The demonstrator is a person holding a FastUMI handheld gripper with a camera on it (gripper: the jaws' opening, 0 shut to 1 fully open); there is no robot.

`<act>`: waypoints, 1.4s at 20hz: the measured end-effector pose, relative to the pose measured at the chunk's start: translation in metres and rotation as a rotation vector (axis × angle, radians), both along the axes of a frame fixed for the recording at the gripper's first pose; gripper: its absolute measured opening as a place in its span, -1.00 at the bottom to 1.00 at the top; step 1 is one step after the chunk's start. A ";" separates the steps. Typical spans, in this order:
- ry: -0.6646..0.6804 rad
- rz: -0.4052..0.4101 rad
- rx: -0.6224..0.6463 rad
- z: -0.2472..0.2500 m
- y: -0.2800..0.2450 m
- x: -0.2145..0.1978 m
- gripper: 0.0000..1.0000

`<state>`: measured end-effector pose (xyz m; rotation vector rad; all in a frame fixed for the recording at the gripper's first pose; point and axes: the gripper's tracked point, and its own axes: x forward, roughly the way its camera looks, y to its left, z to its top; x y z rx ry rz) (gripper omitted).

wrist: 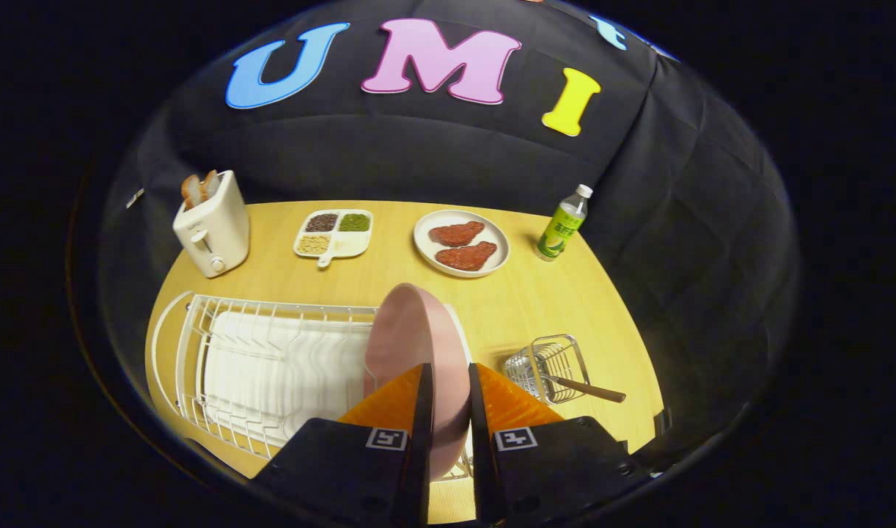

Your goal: Take the plate from the dish rack, then take the spoon from the basket and place it into the plate.

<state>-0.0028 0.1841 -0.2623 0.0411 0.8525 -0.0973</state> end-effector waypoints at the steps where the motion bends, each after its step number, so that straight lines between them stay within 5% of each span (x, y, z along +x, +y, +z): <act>1: -0.003 -0.015 -0.035 0.000 -0.003 -0.001 -0.48; 3: -0.009 -0.026 -0.073 0.005 -0.003 -0.002 -0.63; 12: -0.120 0.020 -0.213 0.060 -0.011 0.013 -0.63; 19: -0.179 0.003 -0.083 0.102 -0.044 -0.018 -0.63; 28: -0.096 -0.010 0.146 0.079 -0.094 -0.134 -0.63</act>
